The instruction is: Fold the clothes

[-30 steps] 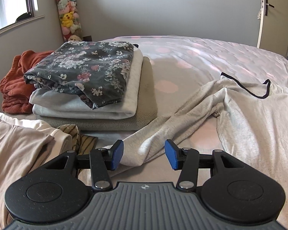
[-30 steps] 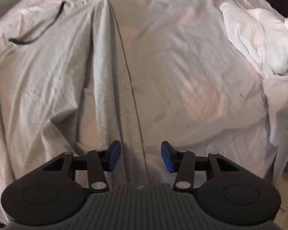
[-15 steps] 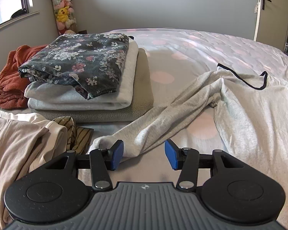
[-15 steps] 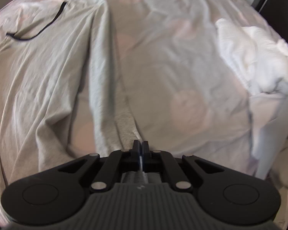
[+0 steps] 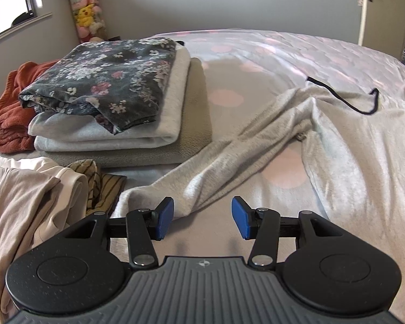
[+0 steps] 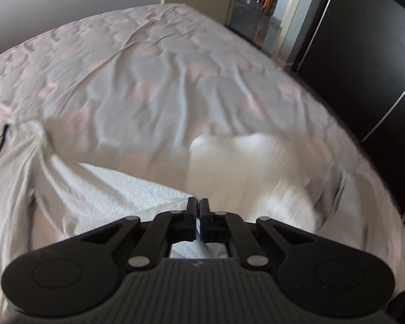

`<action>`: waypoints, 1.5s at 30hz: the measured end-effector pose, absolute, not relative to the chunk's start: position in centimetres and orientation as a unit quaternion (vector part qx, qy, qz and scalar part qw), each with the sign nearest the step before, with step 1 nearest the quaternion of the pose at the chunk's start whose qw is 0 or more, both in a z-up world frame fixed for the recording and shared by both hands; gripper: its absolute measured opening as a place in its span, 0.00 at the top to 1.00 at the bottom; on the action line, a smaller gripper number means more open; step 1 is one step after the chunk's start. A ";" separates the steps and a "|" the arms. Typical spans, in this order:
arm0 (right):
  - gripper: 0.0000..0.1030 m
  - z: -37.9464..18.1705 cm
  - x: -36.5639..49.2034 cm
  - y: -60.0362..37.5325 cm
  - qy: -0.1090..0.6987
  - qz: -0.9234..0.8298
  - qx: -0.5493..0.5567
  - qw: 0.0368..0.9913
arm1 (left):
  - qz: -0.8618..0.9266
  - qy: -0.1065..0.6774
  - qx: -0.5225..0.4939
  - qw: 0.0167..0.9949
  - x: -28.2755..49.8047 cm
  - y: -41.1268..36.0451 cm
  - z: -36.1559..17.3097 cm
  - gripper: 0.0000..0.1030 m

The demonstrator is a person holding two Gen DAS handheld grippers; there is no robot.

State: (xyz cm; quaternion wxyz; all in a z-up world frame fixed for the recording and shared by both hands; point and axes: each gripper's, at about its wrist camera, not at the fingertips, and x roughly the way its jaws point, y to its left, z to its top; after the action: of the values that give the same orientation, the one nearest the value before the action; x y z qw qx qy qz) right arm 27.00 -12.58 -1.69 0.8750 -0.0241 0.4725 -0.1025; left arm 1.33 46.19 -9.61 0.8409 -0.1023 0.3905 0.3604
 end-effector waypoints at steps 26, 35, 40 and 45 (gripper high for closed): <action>0.61 -5.7 26.9 -19.0 0.493 -0.023 0.081 0.866 | 0.355 0.416 -0.058 0.835 4.9 44.8 -10.3 0.55; 0.95 -6.8 27.4 -13.9 0.480 0.014 0.039 0.876 | 0.362 0.409 -0.087 0.833 3.9 45.5 -10.1 0.55; 0.88 -7.9 28.4 -7.9 0.491 0.082 0.018 0.867 | 0.360 0.402 -0.098 0.836 3.7 45.8 -10.0 0.55; 0.86 -7.9 28.2 -5.7 0.483 0.104 0.016 0.869 | 0.359 0.399 -0.108 0.837 3.6 45.9 -9.9 0.55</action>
State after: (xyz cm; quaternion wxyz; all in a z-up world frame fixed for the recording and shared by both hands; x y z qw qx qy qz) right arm 28.15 -5.68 -7.91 0.8694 0.0159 0.4828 0.1040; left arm 3.58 45.94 -9.90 0.8369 -0.1080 0.3986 0.3593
